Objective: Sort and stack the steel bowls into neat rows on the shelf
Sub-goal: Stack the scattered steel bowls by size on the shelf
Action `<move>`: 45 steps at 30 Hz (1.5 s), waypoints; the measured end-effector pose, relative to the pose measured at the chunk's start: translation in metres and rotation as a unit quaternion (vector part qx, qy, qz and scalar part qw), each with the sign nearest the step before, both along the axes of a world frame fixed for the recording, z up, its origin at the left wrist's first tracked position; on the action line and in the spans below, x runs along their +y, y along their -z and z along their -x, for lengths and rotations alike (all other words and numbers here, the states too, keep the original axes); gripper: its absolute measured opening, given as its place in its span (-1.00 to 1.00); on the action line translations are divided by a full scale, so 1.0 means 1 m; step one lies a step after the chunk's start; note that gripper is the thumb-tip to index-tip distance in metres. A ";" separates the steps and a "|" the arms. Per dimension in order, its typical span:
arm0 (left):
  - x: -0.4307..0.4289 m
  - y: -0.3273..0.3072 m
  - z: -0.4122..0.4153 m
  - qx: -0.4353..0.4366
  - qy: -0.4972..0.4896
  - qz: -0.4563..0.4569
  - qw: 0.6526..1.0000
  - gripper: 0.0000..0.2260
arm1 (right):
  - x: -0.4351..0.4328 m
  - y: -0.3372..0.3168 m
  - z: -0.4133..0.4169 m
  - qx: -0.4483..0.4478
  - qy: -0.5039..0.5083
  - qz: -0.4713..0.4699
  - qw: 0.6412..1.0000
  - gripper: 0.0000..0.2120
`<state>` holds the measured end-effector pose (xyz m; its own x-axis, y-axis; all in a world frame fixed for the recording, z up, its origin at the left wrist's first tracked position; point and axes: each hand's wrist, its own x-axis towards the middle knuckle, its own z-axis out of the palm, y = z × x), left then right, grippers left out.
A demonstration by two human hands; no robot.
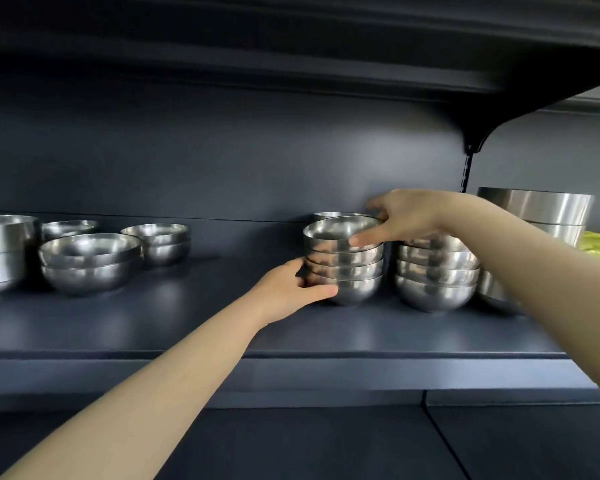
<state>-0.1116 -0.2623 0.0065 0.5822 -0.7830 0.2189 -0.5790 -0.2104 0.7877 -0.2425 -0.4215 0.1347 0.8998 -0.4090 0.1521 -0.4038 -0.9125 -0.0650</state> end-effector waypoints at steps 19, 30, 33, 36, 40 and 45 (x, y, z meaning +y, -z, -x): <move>-0.008 -0.001 0.002 0.067 -0.026 0.051 0.996 -0.62 | -0.012 0.002 0.001 -0.007 -0.011 0.072 0.997 -0.08; -0.012 -0.002 0.000 0.097 -0.003 0.084 0.992 -0.59 | -0.023 0.004 0.007 -0.043 -0.032 -0.006 0.999 -0.07; -0.012 -0.002 0.000 0.101 -0.003 0.092 0.991 -0.58 | -0.025 0.005 0.007 -0.046 -0.036 -0.016 0.998 -0.08; -0.012 -0.002 0.000 0.097 -0.003 0.089 0.991 -0.57 | -0.025 0.005 0.008 -0.041 -0.036 -0.022 0.998 -0.06; -0.007 -0.003 0.001 0.063 -0.009 0.047 0.997 -0.43 | -0.019 0.003 0.008 -0.021 -0.042 0.010 0.999 0.05; 0.040 -0.014 -0.011 0.012 -0.083 0.004 0.996 -0.24 | 0.013 0.002 -0.003 -0.054 -0.101 0.007 0.993 -0.14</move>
